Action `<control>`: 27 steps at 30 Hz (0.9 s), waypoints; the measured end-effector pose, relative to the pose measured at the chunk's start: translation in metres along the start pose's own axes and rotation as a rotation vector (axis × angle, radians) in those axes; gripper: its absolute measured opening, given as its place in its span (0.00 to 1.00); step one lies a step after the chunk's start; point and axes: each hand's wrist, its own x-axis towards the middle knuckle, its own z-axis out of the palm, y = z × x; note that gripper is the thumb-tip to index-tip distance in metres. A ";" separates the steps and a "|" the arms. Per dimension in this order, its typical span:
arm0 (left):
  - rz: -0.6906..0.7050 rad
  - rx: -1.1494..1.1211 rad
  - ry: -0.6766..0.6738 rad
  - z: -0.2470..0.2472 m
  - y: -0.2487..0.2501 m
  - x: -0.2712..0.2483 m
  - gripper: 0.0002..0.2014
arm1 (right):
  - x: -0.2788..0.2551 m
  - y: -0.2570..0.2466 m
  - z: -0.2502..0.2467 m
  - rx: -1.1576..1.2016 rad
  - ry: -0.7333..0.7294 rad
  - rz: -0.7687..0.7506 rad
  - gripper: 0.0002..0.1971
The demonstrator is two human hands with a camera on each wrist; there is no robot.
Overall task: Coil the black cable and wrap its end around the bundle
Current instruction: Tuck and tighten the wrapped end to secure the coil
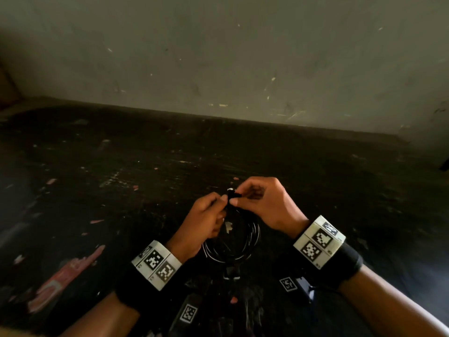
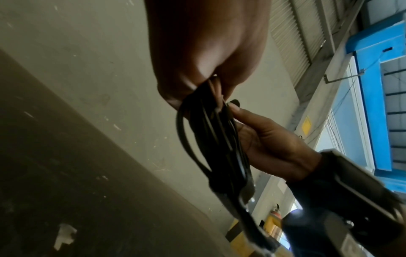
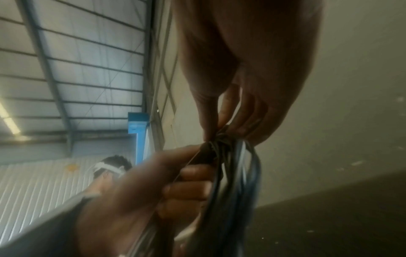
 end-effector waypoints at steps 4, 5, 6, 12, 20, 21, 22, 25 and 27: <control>0.064 0.085 -0.081 -0.003 -0.001 -0.002 0.13 | 0.001 0.003 -0.002 0.112 0.000 0.075 0.07; 0.068 0.104 -0.092 -0.004 0.000 -0.002 0.12 | 0.001 0.004 -0.002 0.126 0.004 0.087 0.08; 0.072 0.119 -0.102 -0.004 0.000 -0.001 0.12 | 0.001 0.005 -0.003 0.142 0.013 0.101 0.10; 0.056 0.206 -0.144 -0.005 -0.002 0.002 0.13 | -0.003 0.011 -0.008 0.019 -0.142 0.153 0.07; 0.046 0.211 -0.221 0.000 -0.008 0.013 0.11 | -0.012 0.027 -0.013 0.336 -0.161 0.409 0.06; 0.029 0.204 -0.215 0.002 -0.010 0.016 0.09 | -0.011 0.031 -0.014 0.328 -0.135 0.428 0.06; 0.014 0.196 -0.197 0.002 -0.014 0.018 0.09 | -0.010 0.035 -0.014 0.322 -0.102 0.449 0.04; -0.086 0.179 -0.106 -0.003 -0.029 0.024 0.11 | -0.010 0.052 -0.017 0.387 0.023 0.525 0.02; -0.236 0.105 -0.073 -0.014 -0.047 0.026 0.15 | -0.011 0.068 -0.022 0.465 0.094 0.601 0.03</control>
